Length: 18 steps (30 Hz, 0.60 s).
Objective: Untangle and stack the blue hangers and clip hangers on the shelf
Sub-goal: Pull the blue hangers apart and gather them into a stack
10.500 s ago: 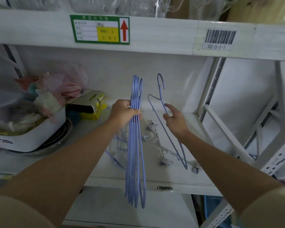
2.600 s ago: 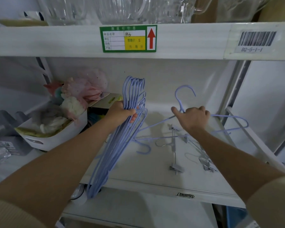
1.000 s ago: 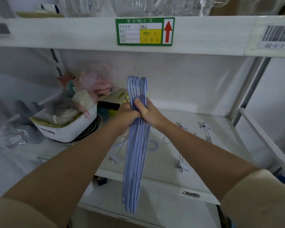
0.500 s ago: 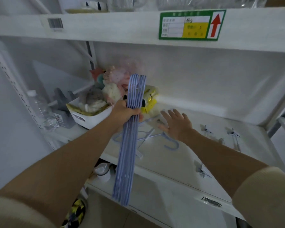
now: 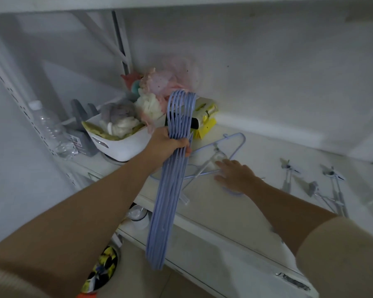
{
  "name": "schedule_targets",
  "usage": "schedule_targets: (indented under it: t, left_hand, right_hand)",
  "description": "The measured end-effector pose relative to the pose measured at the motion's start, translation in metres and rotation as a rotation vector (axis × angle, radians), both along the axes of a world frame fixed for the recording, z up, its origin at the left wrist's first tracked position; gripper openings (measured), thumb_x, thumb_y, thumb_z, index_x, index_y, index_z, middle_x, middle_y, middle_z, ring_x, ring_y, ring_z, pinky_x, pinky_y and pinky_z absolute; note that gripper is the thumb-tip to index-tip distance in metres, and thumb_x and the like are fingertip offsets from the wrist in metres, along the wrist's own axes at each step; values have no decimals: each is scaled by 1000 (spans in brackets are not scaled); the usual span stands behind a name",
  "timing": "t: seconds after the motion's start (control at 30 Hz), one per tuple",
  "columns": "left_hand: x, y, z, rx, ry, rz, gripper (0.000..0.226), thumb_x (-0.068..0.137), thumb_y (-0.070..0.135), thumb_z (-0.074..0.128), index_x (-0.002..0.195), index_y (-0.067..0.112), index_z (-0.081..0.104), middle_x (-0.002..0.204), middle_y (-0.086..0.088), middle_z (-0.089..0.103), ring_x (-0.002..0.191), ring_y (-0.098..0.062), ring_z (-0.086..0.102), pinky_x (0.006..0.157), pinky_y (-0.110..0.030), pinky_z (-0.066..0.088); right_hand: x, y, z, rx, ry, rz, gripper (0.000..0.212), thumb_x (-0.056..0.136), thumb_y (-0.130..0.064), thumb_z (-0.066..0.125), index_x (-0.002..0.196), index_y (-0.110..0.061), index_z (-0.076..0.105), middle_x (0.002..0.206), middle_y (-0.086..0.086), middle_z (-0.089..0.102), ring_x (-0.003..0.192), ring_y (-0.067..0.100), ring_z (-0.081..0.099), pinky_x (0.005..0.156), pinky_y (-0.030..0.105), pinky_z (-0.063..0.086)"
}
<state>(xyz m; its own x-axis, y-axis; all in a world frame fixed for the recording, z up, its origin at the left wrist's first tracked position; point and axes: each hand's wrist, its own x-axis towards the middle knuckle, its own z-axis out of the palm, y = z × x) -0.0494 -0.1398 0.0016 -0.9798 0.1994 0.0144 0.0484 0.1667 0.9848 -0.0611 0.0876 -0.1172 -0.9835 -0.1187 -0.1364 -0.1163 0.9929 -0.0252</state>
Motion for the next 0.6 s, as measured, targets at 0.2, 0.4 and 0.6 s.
schedule_targets:
  t: [0.2, 0.4, 0.6]
  left_hand:
    - [-2, 5, 3, 31, -9, -9, 8, 89, -1, 59, 95, 3, 62, 81, -17, 64, 73, -27, 66, 75, -40, 61]
    - [0, 5, 9, 25, 0, -11, 17, 90, -1, 58, 107, 1, 61, 83, -15, 64, 73, -25, 66, 72, -36, 62]
    - [4, 2, 15, 20, 24, -2, 15, 90, -1, 58, 104, 4, 60, 85, -16, 64, 74, -27, 66, 76, -41, 61]
  right_hand:
    - [-10, -6, -21, -14, 41, 36, 35, 94, -20, 44, 127, -10, 46, 126, 12, 47, 114, 33, 50, 90, 42, 48]
    - [-17, -15, -25, -48, 17, 58, 31, 94, -4, 39, 123, -2, 49, 129, 19, 43, 105, 34, 57, 84, 37, 44]
    - [-5, -12, -18, 178, 107, 173, 40, 95, -9, 37, 134, -10, 46, 131, 14, 54, 123, 32, 48, 95, 38, 40]
